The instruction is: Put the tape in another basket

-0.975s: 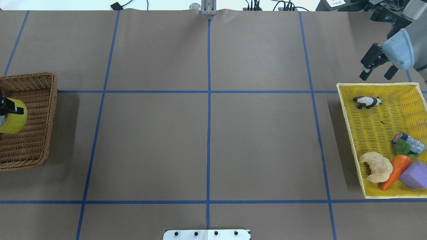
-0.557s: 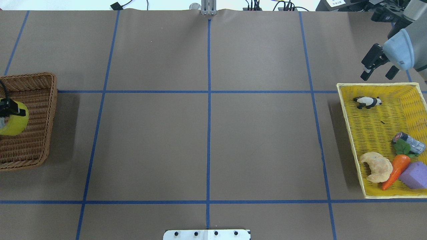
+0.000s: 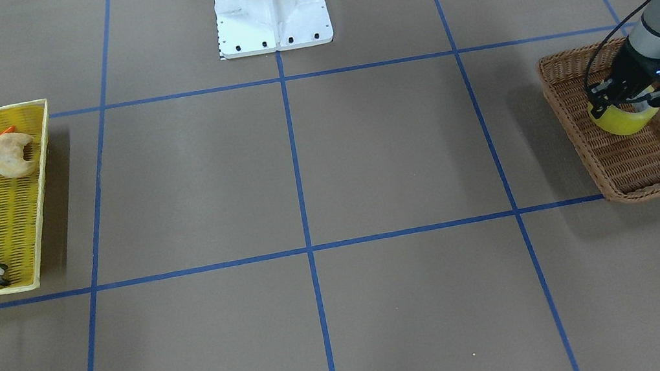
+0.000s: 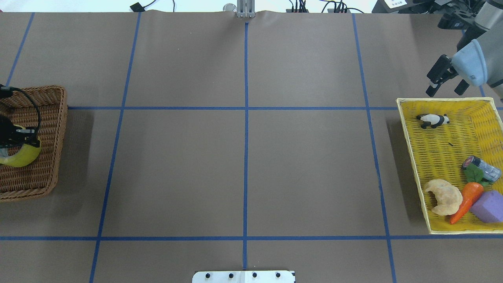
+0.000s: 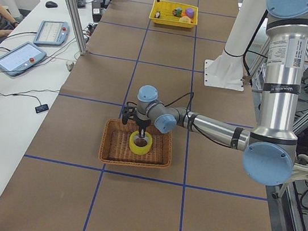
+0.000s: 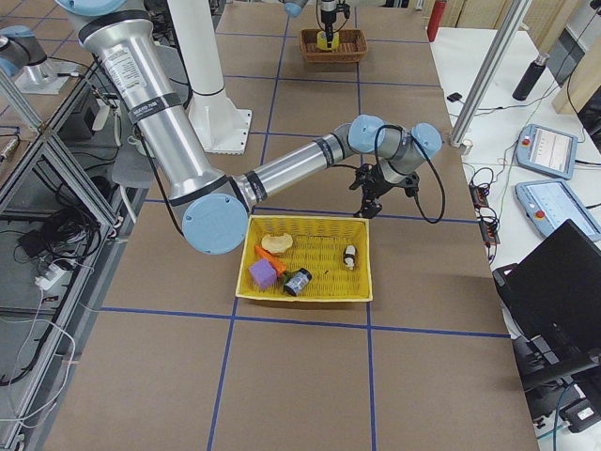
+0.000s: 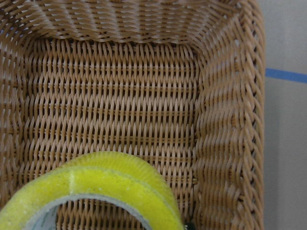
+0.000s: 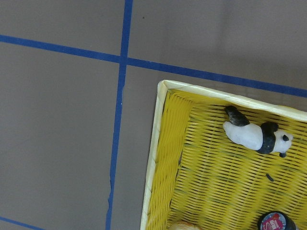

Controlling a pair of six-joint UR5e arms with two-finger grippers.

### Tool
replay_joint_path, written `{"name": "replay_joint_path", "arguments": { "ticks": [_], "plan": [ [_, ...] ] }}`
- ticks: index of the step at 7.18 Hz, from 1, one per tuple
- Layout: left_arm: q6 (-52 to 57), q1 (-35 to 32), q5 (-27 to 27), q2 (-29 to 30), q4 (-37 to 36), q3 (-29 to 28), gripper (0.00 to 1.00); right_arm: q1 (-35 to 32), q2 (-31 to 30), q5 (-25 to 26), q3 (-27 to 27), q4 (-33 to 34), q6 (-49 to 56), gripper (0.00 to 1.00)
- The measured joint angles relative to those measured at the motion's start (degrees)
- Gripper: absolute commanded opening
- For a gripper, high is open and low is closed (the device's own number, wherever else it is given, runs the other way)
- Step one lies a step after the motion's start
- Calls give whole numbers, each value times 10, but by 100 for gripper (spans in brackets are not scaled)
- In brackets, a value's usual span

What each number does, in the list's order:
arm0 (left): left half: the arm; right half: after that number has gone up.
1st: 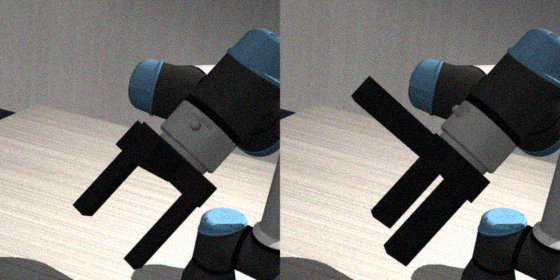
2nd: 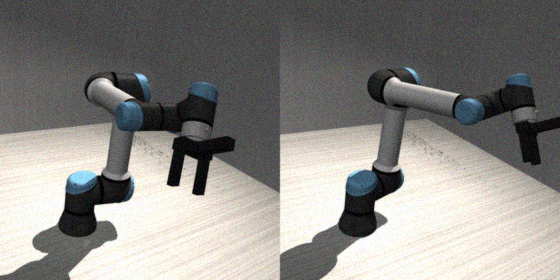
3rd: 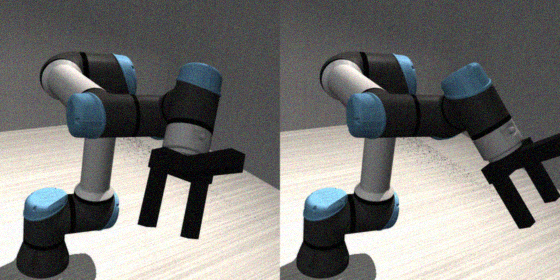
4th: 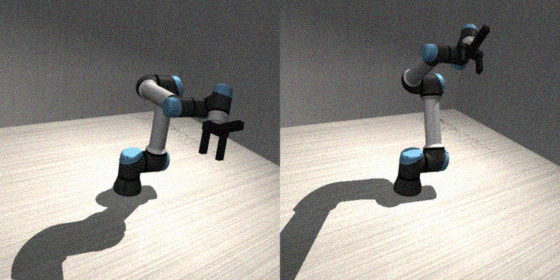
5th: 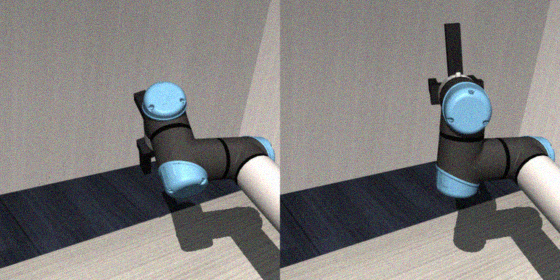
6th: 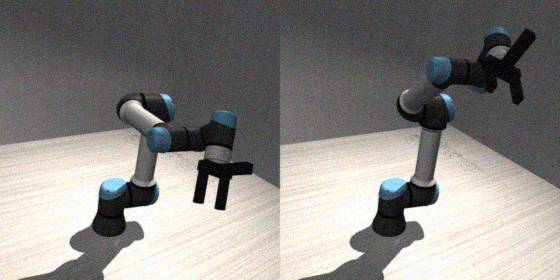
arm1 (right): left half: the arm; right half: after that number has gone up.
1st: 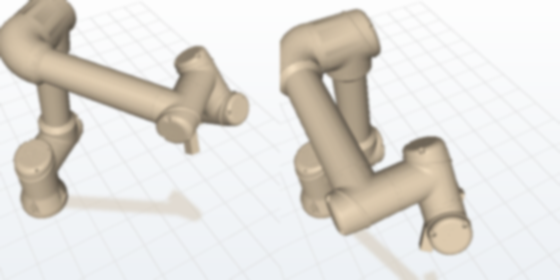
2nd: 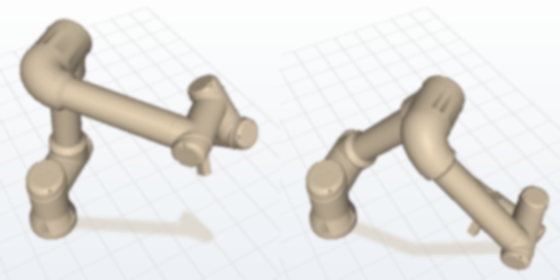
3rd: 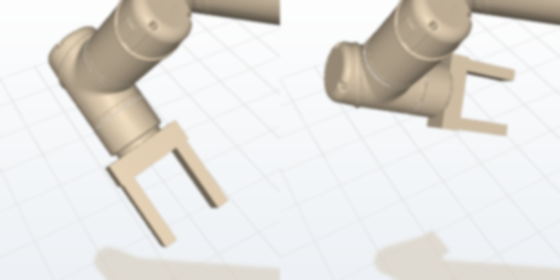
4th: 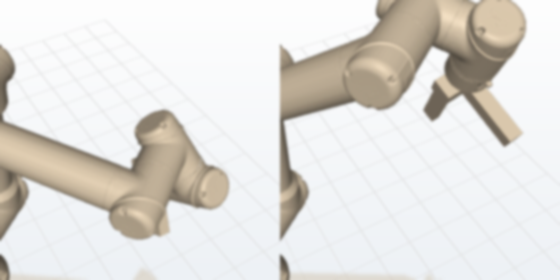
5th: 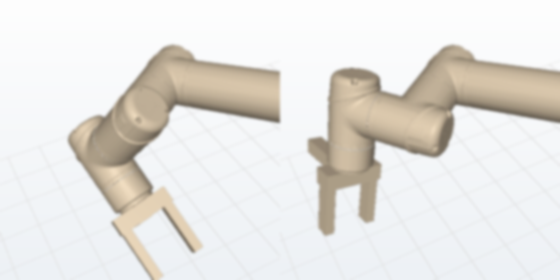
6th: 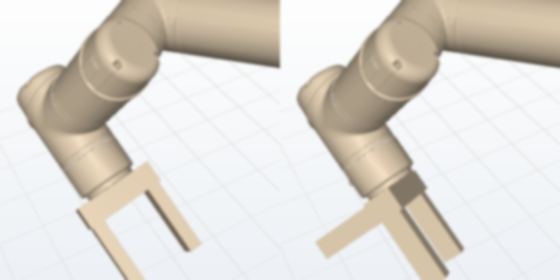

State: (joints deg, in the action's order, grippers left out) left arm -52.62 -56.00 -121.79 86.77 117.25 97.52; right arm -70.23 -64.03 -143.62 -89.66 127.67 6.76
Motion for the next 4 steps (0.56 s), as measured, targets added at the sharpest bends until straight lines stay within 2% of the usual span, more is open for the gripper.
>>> {"name": "replay_joint_path", "arguments": {
  "ticks": [1,2,3,4],
  "plan": [
    [3,0,-1,8,0,-13,38,0,0,0,4,-6,0,99],
    [5,0,-3,11,0,-19,69,0,0,0,5,-8,-2,99],
    [6,0,-3,12,0,-22,94,1,1,0,5,-9,-5,100],
    [6,0,-2,12,0,-22,97,1,2,-1,5,-10,-8,100]
  ]
}}
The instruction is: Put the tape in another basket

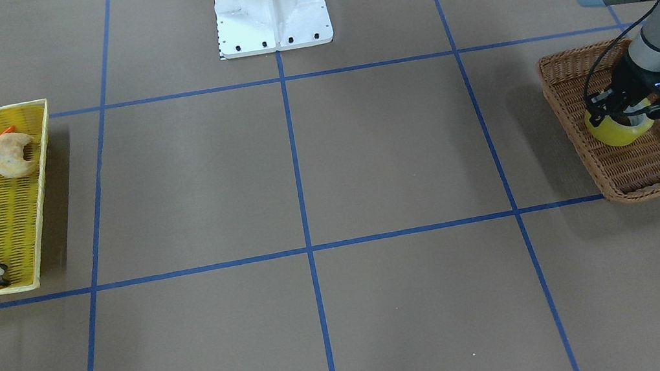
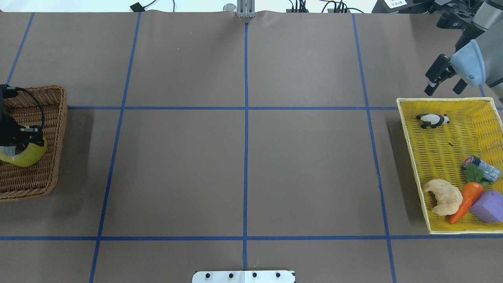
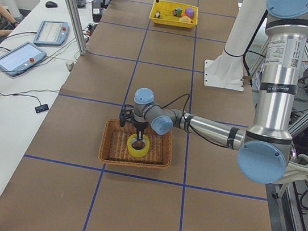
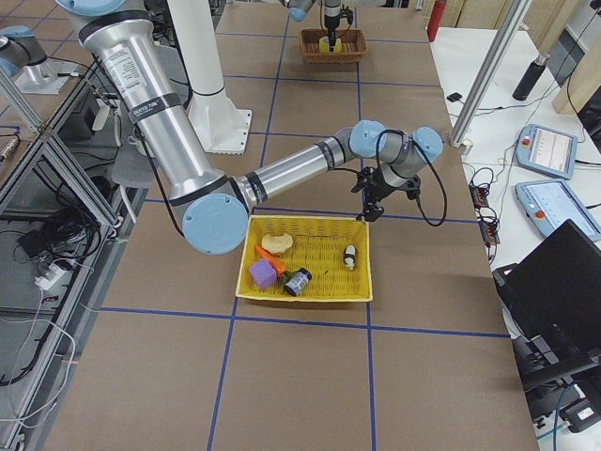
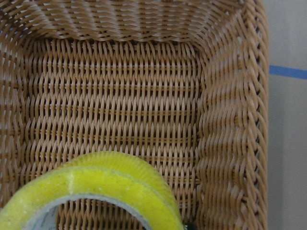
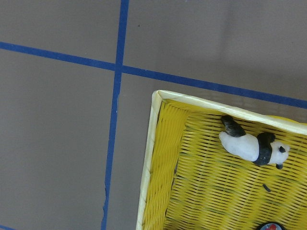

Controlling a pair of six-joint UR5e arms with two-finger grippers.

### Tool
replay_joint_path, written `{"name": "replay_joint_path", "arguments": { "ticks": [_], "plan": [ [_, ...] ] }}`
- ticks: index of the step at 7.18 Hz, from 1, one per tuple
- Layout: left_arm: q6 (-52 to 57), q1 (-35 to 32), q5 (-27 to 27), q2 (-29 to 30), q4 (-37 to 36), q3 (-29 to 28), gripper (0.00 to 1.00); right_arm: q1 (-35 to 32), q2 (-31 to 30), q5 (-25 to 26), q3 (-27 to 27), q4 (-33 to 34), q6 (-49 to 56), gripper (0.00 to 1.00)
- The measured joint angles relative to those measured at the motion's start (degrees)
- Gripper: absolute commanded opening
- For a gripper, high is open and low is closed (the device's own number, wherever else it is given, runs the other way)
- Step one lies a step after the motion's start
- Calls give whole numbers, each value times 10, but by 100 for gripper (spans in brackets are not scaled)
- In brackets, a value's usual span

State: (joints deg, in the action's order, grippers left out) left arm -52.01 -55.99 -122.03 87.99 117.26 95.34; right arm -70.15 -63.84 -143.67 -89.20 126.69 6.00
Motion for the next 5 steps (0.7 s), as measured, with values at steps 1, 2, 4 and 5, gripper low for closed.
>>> {"name": "replay_joint_path", "arguments": {
  "ticks": [1,2,4,5],
  "plan": [
    [0,0,-1,0,0,3,97,0,-1,0,-3,0,-1,100],
    [0,-1,-7,0,-1,15,97,-1,-8,0,-14,-1,-1,100],
    [-1,-5,-20,3,-30,78,98,-1,-57,4,-67,-27,-5,100],
    [-3,-7,-21,14,-65,114,98,-2,-79,12,-93,-41,-13,100]
  ]
}}
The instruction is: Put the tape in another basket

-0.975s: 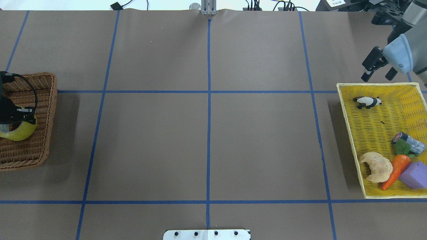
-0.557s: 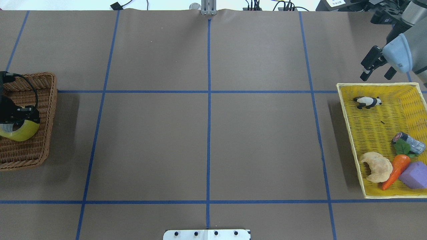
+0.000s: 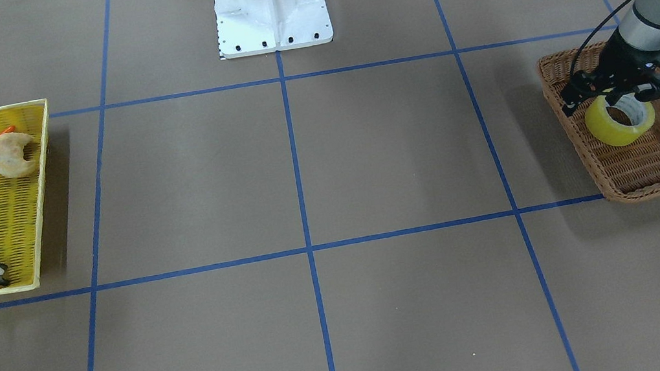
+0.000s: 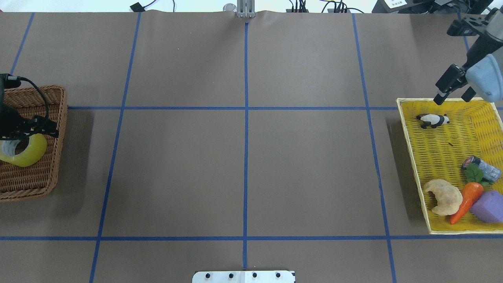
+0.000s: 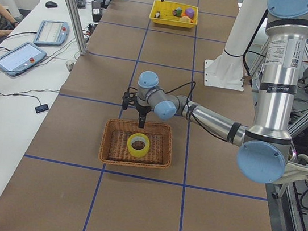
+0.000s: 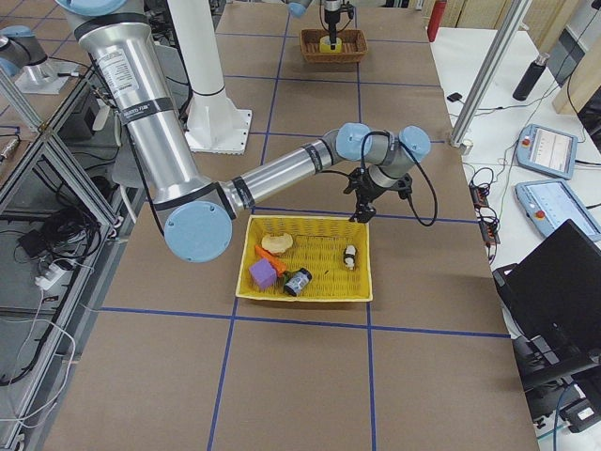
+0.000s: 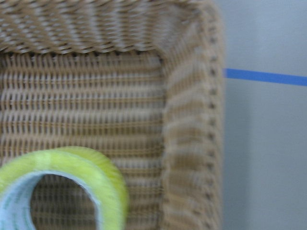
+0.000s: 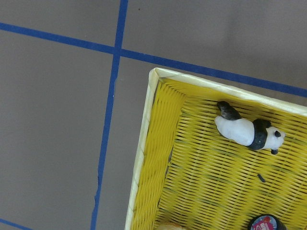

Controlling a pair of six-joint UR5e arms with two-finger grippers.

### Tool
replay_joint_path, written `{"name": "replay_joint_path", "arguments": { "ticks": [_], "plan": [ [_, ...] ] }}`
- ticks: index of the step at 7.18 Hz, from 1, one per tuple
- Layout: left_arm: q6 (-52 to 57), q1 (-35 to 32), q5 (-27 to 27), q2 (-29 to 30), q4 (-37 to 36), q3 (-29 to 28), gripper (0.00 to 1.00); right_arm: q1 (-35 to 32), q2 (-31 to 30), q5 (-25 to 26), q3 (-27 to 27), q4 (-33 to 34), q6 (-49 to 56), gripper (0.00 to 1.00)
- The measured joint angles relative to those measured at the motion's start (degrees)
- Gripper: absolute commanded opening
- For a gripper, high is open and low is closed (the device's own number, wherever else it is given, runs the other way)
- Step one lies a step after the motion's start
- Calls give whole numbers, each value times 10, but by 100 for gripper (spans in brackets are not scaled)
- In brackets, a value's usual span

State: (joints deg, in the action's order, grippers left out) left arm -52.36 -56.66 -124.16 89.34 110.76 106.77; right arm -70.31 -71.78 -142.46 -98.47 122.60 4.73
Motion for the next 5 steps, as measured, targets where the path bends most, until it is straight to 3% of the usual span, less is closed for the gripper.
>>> {"name": "replay_joint_path", "arguments": {
  "ticks": [3,5],
  "plan": [
    [13,-16,-6,39,-124,79,98,-3,-74,31,-86,-32,-19,100],
    [146,-29,-7,77,-280,120,98,-13,-118,61,-98,-91,-20,100]
  ]
}}
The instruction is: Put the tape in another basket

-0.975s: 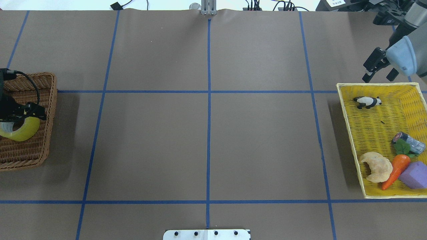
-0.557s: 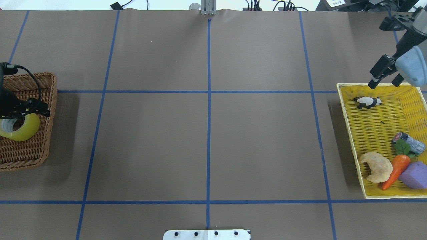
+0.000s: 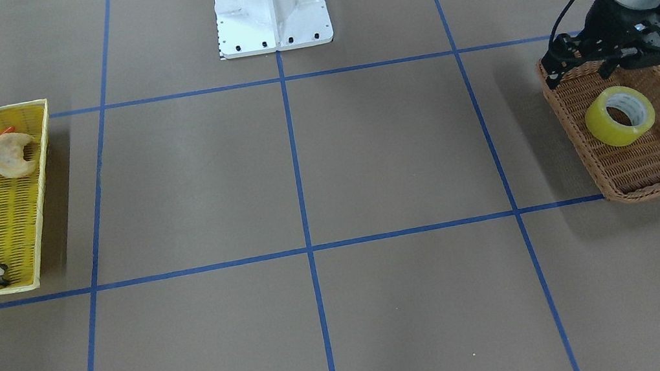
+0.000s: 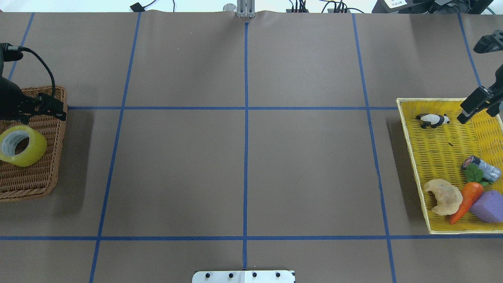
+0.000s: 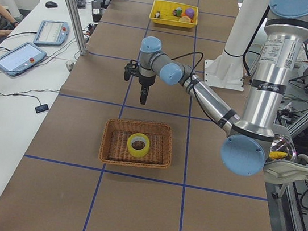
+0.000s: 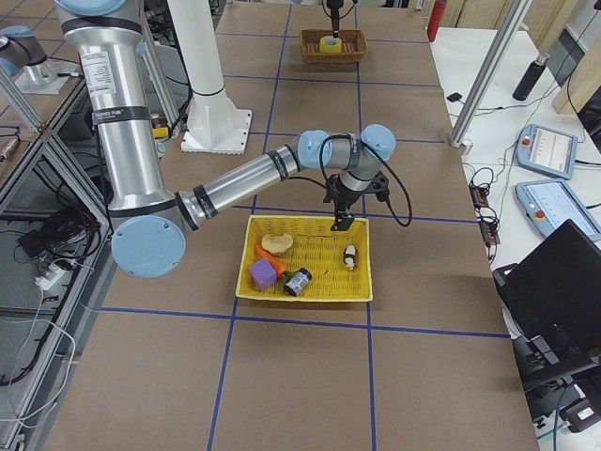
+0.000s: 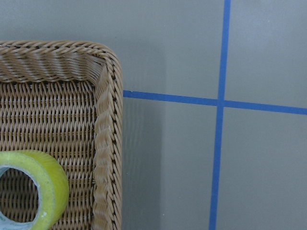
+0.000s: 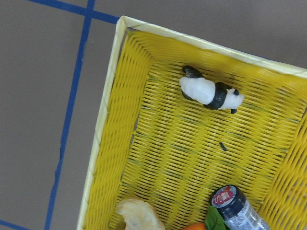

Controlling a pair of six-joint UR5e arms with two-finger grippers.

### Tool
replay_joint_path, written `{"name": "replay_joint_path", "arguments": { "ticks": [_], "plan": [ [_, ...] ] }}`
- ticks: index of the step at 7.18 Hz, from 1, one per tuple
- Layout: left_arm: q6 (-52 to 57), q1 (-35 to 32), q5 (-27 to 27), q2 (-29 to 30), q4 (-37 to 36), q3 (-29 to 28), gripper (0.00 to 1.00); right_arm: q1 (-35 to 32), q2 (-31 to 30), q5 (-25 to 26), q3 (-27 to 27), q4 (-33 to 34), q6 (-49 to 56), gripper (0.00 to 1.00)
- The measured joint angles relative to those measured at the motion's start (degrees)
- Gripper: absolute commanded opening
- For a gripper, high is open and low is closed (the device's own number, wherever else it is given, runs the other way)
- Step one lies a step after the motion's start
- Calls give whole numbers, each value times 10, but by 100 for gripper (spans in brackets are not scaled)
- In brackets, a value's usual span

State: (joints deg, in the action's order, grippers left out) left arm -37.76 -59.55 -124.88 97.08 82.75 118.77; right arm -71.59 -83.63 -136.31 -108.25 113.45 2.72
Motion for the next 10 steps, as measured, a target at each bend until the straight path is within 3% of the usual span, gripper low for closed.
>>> {"name": "replay_joint_path", "arguments": {
  "ticks": [1,3,6,10],
  "plan": [
    [83,-22,-1,12,-52,5,98,-11,-20,7,0,-26,0,100],
    [190,-74,-10,18,-82,-18,98,-47,-70,9,-2,-82,5,100],
    [324,-167,-87,13,-79,-114,98,-81,-119,7,-3,-148,8,100],
    [346,-191,-96,10,-76,-139,98,-93,-130,7,-1,-171,12,100]
  ]
}}
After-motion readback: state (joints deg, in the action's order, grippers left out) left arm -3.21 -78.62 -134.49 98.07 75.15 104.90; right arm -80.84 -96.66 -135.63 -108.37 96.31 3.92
